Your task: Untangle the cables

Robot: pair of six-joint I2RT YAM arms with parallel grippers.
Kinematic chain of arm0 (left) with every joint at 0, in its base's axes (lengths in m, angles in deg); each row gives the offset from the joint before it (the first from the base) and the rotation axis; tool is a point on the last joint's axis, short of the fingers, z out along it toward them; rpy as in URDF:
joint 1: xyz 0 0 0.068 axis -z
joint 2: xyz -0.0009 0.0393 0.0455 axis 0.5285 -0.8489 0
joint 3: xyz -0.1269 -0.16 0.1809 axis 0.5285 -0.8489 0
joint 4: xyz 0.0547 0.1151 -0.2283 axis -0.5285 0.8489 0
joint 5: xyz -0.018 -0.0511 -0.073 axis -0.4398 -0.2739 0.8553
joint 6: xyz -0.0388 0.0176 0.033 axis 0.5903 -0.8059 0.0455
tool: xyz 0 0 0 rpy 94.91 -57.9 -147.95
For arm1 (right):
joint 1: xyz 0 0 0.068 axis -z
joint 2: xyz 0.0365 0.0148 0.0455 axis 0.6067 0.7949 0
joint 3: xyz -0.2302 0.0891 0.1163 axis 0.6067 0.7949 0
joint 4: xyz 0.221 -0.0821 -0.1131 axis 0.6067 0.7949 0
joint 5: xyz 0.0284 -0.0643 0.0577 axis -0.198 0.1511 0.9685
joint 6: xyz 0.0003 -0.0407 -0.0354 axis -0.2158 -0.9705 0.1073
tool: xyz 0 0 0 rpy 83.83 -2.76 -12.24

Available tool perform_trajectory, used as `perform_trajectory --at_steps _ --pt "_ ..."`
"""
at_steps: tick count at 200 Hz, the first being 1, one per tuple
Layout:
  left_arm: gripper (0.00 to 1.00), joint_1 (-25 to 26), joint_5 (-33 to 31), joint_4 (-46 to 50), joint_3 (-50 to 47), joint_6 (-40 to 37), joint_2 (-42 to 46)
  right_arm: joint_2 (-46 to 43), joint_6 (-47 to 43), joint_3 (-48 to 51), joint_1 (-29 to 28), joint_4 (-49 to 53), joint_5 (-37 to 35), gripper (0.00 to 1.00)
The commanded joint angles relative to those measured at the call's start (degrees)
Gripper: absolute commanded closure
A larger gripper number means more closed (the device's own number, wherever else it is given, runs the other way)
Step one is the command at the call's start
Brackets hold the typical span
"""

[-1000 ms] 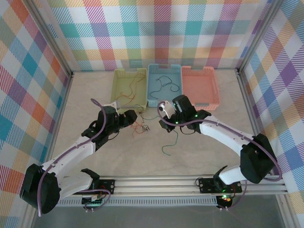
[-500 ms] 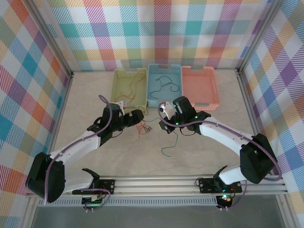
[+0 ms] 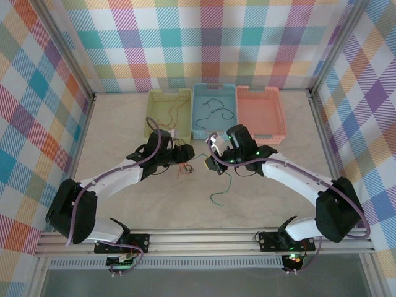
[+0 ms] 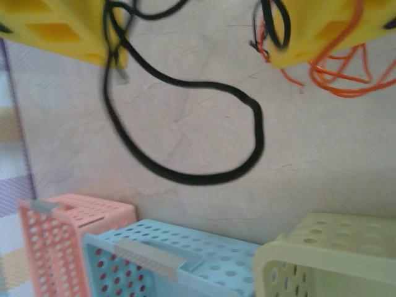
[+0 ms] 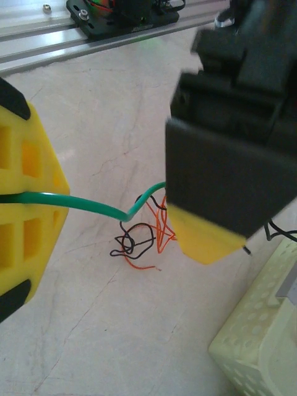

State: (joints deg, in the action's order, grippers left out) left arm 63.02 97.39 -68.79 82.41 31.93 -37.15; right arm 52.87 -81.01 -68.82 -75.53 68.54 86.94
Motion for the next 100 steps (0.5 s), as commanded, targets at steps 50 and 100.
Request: perform_trajectory --at_steps 50,100 --pt "0.72 0.4 -7.8 6.5 2.1 1.0 -1.0 -10.5 -1.7 3.8 0.3 2.5 -4.7 1.0" --pt "0.79 -0.2 -9.6 7.7 1.8 1.7 -0.3 -18.4 -0.6 7.2 0.5 2.2 -14.7 1.0"
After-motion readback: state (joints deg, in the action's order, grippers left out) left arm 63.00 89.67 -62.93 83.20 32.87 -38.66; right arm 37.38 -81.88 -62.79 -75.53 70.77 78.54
